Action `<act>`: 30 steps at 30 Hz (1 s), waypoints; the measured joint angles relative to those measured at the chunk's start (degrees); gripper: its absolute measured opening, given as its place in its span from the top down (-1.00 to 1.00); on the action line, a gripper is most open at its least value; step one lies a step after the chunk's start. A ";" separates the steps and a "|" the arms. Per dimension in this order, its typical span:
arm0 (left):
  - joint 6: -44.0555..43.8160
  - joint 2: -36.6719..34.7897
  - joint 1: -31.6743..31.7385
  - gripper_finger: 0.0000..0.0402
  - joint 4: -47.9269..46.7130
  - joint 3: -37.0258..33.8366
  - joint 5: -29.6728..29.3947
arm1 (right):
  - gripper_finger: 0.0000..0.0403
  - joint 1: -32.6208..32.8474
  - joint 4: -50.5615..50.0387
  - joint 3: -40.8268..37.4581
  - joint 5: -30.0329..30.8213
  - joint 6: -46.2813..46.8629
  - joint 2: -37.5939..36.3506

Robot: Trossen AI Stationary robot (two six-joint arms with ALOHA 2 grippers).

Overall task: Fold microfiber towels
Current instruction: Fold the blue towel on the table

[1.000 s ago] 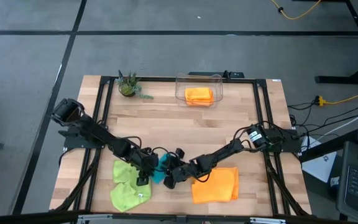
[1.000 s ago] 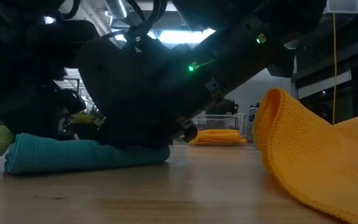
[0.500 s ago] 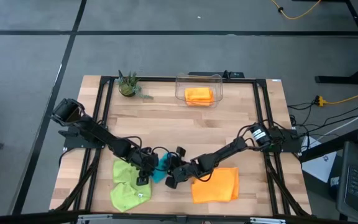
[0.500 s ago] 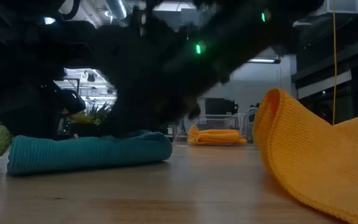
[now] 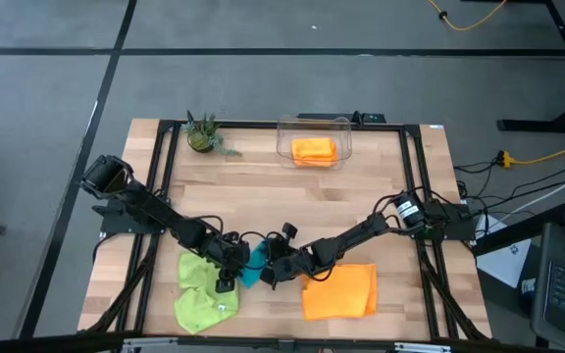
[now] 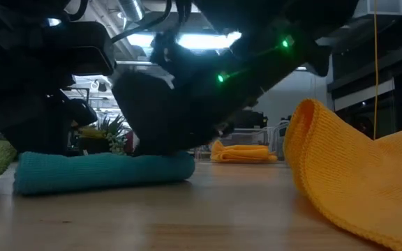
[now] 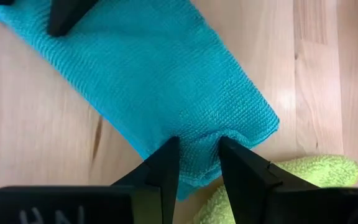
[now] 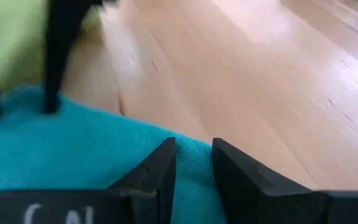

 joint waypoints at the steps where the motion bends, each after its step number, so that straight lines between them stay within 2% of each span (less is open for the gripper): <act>1: 0.02 0.00 0.00 0.46 0.00 0.00 -0.11 | 0.46 0.00 -1.55 -0.09 0.00 0.60 0.00; 8: 4.58 -0.04 0.21 0.46 0.02 0.02 -2.53 | 0.46 0.13 -13.78 0.18 2.27 7.10 -0.46; 14: 5.42 -0.04 1.88 0.46 -0.14 0.04 -1.76 | 0.46 0.03 -15.23 0.57 1.88 3.45 -2.16; 22: 5.64 -1.21 2.12 0.46 -2.92 0.07 1.57 | 0.46 1.22 -23.82 1.94 1.14 1.04 -8.96; 25: 5.95 -3.00 2.16 0.46 -4.11 0.04 1.21 | 0.46 2.47 -22.95 1.98 -2.81 -4.19 -10.91; 30: 8.06 -7.89 2.41 0.46 -4.63 0.05 0.37 | 0.46 4.18 -20.82 2.02 -13.28 -14.55 -11.25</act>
